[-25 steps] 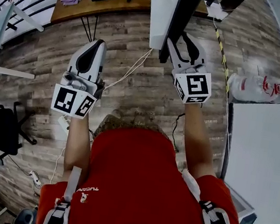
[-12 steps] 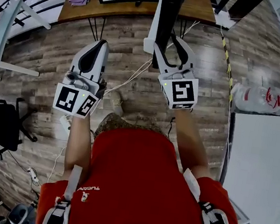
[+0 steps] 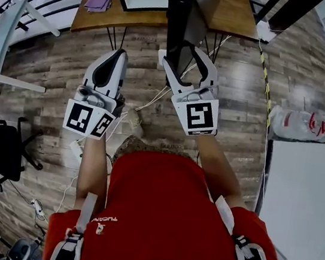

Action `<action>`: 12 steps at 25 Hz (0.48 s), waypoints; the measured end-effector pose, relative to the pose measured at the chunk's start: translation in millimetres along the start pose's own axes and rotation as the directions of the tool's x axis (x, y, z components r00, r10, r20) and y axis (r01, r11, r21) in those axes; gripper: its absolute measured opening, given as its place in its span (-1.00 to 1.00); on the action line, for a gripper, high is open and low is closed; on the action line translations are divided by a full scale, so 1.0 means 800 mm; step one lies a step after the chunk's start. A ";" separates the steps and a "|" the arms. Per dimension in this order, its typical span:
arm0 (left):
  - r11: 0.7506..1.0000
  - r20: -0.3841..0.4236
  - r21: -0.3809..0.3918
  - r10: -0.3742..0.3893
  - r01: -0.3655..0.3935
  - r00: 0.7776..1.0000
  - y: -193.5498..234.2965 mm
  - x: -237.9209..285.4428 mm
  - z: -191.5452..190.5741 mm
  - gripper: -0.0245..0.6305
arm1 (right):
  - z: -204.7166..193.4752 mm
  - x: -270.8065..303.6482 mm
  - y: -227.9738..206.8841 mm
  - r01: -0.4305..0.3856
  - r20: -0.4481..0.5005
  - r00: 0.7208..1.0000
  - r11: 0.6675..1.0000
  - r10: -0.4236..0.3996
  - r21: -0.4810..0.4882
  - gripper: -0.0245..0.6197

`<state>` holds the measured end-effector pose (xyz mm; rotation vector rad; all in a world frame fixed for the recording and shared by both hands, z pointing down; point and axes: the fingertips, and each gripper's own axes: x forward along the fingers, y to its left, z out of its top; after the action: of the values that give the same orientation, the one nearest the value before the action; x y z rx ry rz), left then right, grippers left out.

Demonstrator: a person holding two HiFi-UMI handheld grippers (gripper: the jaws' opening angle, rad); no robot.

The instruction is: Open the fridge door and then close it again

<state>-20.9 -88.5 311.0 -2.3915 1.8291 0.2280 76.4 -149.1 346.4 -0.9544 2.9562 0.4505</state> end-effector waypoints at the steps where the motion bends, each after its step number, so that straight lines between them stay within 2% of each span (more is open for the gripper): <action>1: 1.000 0.004 -0.002 0.001 -0.001 1.000 0.011 0.002 0.000 -0.90 | 0.001 0.009 0.005 -0.001 0.001 1.000 1.000 0.001 -0.002 -0.08; 5: 1.000 0.013 -0.003 -0.007 0.007 1.000 0.055 0.017 0.001 -0.90 | -0.002 0.045 0.023 0.000 -0.058 0.998 0.999 0.003 0.048 -0.06; 12: 0.999 0.007 -0.020 -0.038 0.039 0.999 0.137 0.045 -0.002 -0.90 | 0.008 0.120 0.039 -0.017 -0.046 0.999 0.998 0.020 0.064 -0.06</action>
<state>-117.3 -151.1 304.7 -2.4335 1.7843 0.2515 -20.4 -178.3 340.3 -0.9442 3.0029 0.3363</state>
